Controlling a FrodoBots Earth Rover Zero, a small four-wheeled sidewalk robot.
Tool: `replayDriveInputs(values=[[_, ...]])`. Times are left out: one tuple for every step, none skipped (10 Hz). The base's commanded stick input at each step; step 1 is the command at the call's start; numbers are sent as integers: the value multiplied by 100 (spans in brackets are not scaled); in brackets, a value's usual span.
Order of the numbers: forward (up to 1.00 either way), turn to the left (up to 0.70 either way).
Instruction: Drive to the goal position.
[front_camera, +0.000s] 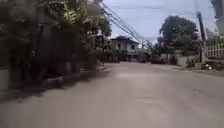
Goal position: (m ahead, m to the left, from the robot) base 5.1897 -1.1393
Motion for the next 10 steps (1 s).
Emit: replayDriveInputs(values=[[100,-40],[100,-40],[100,-40],[100,-40],[100,-37],[100,-31],[100,-3],[100,0],[100,-7],[100,-20]])
